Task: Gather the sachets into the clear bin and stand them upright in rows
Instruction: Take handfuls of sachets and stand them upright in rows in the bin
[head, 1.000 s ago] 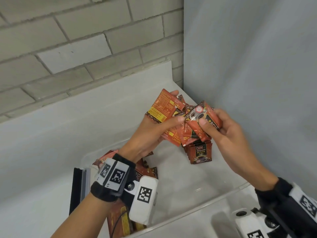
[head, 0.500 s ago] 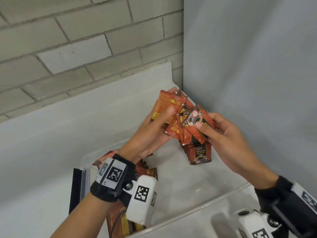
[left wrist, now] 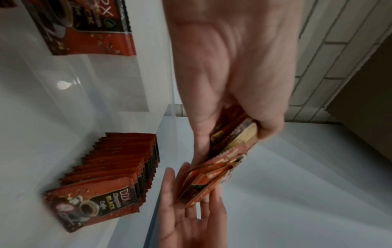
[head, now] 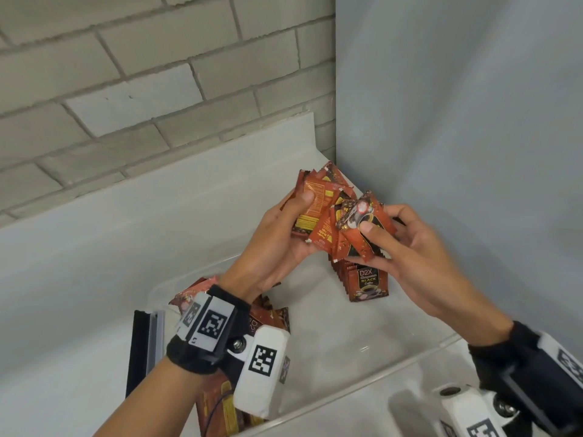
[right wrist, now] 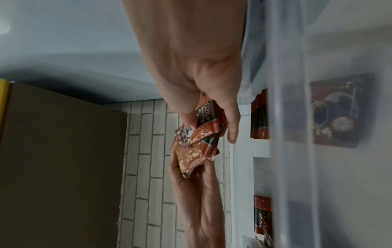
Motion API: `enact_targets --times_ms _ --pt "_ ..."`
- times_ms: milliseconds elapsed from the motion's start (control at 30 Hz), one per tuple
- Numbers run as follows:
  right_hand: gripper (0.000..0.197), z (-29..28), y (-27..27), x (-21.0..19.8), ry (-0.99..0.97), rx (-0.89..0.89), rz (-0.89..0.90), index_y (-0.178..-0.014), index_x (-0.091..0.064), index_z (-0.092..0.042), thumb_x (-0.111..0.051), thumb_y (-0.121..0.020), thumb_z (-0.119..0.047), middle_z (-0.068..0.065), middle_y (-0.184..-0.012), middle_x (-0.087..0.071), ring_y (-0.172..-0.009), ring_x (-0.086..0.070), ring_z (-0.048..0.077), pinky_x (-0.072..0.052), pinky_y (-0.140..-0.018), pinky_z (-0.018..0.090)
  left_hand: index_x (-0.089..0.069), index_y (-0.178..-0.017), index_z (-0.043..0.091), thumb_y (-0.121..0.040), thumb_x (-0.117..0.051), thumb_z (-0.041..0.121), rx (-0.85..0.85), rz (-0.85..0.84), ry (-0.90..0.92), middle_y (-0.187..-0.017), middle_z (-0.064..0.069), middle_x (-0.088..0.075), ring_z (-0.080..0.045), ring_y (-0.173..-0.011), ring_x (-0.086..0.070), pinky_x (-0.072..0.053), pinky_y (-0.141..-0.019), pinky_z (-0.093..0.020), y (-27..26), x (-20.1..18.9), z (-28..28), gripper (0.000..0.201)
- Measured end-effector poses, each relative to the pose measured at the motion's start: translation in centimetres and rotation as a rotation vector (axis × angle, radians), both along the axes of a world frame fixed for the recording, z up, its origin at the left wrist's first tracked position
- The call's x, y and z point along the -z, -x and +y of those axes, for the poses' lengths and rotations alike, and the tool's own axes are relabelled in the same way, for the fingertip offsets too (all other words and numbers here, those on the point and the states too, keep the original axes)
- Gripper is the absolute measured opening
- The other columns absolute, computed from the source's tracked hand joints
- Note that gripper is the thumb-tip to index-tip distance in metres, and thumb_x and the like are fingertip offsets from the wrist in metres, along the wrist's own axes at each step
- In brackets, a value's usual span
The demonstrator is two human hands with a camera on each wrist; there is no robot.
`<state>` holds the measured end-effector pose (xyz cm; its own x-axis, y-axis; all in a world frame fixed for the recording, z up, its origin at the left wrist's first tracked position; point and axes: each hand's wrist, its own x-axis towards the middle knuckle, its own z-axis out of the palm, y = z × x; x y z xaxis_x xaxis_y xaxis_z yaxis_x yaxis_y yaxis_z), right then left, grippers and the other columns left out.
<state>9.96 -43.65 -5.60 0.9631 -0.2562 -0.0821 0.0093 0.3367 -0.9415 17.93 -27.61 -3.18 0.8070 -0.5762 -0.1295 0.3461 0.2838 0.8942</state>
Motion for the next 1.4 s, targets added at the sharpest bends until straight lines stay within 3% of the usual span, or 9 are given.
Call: enact_targets --times_ms 167,367,533,633,733,900,1067,1233,1400 --pt "0.045 0.0 -0.2 0.3 0.009 0.016 0.014 -0.110 -0.057 -0.015 -0.070 -0.069 -0.028 0.005 -0.109 -0.070 -0.092 -0.072 0.017 -0.059 -0.075 0.033 -0.059 -0.113 0.002 -0.080 -0.061 0.010 -0.124 -0.044 0.003 -0.099 -0.009 -0.072 -0.020 -0.088 -0.070 -0.059 -0.073 -0.033 -0.3 0.4 0.0 0.034" --pt "0.047 0.1 -0.1 0.1 -0.028 -0.009 -0.004 -0.109 -0.063 -0.012 -0.071 -0.068 -0.032 -0.001 -0.093 -0.076 -0.085 -0.072 0.013 -0.054 -0.069 0.019 -0.061 -0.105 0.010 -0.071 -0.063 0.007 -0.156 -0.057 0.069 -0.092 -0.002 -0.074 -0.016 -0.086 -0.071 -0.060 -0.072 -0.033 0.1 0.7 -0.6 0.035" --pt "0.049 0.1 -0.1 0.1 0.001 -0.038 -0.014 -0.103 -0.064 -0.010 -0.074 -0.062 -0.036 0.004 -0.093 -0.075 -0.083 -0.072 0.015 -0.055 -0.067 0.021 -0.062 -0.104 0.012 -0.073 -0.062 0.012 -0.135 -0.034 0.064 -0.095 -0.002 -0.074 -0.016 -0.090 -0.070 -0.060 -0.076 -0.036 0.2 0.7 -0.7 0.031" --pt "0.033 -0.1 -0.2 0.1 -0.027 0.009 -0.060 -0.098 -0.060 -0.012 -0.069 -0.069 -0.025 -0.001 -0.087 -0.075 -0.078 -0.071 0.011 -0.055 -0.065 0.020 -0.062 -0.109 0.010 -0.075 -0.063 0.017 -0.131 -0.053 -0.001 -0.098 -0.004 -0.074 -0.018 -0.091 -0.071 -0.060 -0.075 -0.037 -0.2 0.3 -0.3 0.035" --pt "0.031 -0.3 -0.3 0.0 -0.020 0.070 -0.127 -0.101 -0.059 -0.013 -0.067 -0.072 -0.018 -0.003 -0.086 -0.074 -0.077 -0.070 0.010 -0.055 -0.065 0.021 -0.060 -0.118 0.006 -0.072 -0.067 0.022 -0.138 -0.103 -0.127 -0.104 -0.009 -0.073 -0.024 -0.093 -0.071 -0.060 -0.074 -0.044 -0.4 0.0 0.3 0.049" --pt "0.028 0.1 -0.1 0.0 0.127 0.053 -0.189 -0.101 -0.060 -0.017 -0.067 -0.074 -0.018 -0.009 -0.087 -0.072 -0.077 -0.068 0.005 -0.053 -0.064 0.018 -0.066 -0.107 0.010 -0.069 -0.070 0.028 -0.035 -0.152 -0.282 -0.095 -0.007 -0.075 -0.025 -0.086 -0.073 -0.061 -0.062 -0.037 -0.2 -0.1 0.7 0.042" --pt "0.029 0.0 0.0 0.2 0.209 0.053 -0.208 -0.105 -0.061 -0.022 -0.066 -0.077 -0.021 -0.010 -0.091 -0.072 -0.083 -0.068 0.005 -0.054 -0.068 0.018 -0.060 -0.117 0.012 -0.078 -0.061 0.036 0.104 -0.178 -0.337 -0.105 -0.009 -0.073 -0.027 -0.093 -0.071 -0.061 -0.070 -0.042 -0.2 -0.7 1.1 0.046" --pt "0.026 0.0 0.0 0.2 0.251 0.046 -0.223 -0.105 -0.059 -0.023 -0.064 -0.080 -0.022 -0.012 -0.091 -0.071 -0.084 -0.067 0.004 -0.054 -0.069 0.018 -0.052 -0.124 0.014 -0.084 -0.064 0.000 0.257 -0.082 -0.222 -0.116 -0.010 -0.068 -0.033 -0.105 -0.066 -0.059 -0.075 -0.044 -1.1 -0.9 2.3 0.044" --pt "0.031 0.0 0.1 0.1 0.264 0.021 -0.218 -0.105 -0.058 -0.026 -0.064 -0.075 -0.029 -0.012 -0.093 -0.071 -0.085 -0.068 0.005 -0.054 -0.067 0.019 -0.057 -0.116 0.009 -0.082 -0.061 0.013 0.259 -0.144 -0.301 -0.105 -0.010 -0.073 -0.030 -0.092 -0.071 -0.061 -0.064 -0.036 -0.9 -1.3 2.5 0.034"
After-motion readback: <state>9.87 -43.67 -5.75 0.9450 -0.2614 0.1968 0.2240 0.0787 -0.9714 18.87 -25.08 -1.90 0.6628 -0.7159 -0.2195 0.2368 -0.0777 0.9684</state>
